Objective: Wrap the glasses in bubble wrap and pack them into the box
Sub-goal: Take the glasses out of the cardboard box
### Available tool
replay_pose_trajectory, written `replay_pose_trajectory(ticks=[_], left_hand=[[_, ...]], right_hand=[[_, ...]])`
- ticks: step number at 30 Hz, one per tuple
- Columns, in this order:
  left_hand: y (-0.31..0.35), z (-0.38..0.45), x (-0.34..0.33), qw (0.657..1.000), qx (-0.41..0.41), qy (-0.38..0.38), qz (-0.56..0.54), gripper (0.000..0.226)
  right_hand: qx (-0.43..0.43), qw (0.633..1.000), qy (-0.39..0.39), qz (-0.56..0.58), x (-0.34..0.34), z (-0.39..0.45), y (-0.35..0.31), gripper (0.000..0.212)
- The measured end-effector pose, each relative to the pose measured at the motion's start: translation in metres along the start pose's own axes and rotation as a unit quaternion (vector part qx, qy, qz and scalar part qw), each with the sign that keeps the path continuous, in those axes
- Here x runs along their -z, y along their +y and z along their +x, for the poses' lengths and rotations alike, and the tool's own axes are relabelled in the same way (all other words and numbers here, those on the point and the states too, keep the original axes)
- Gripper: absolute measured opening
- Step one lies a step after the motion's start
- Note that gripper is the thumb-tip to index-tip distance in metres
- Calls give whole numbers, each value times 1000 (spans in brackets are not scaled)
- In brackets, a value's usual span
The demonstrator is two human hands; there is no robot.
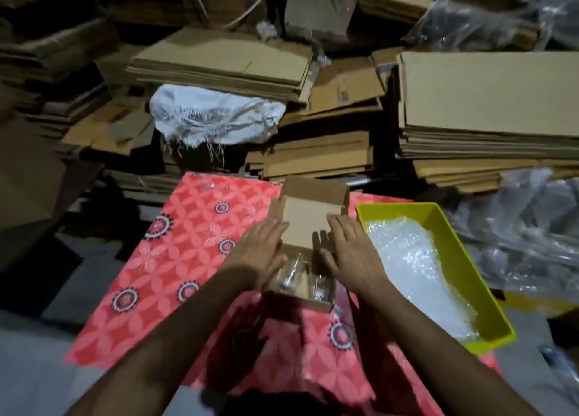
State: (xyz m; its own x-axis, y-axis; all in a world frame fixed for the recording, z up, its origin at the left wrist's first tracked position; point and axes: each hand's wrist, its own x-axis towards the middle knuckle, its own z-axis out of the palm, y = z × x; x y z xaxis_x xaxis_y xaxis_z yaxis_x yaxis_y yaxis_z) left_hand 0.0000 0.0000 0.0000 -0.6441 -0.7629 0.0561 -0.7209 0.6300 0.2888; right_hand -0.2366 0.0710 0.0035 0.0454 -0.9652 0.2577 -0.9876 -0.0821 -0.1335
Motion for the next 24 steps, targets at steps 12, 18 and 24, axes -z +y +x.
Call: replay_pose_trajectory(ticks=[12, 18, 24], left_hand=[[-19, -36, -80, 994, -26, -90, 60, 61], [-10, -38, -87, 998, -43, -43, 17, 39], [-9, -33, -97, 998, -17, 2, -58, 31]], right_hand=[[-10, 981, -192, 4, -58, -57, -17, 30], [-20, 980, -196, -9, -62, -54, -11, 27], [-65, 986, -150, 29, -64, -38, -5, 28]])
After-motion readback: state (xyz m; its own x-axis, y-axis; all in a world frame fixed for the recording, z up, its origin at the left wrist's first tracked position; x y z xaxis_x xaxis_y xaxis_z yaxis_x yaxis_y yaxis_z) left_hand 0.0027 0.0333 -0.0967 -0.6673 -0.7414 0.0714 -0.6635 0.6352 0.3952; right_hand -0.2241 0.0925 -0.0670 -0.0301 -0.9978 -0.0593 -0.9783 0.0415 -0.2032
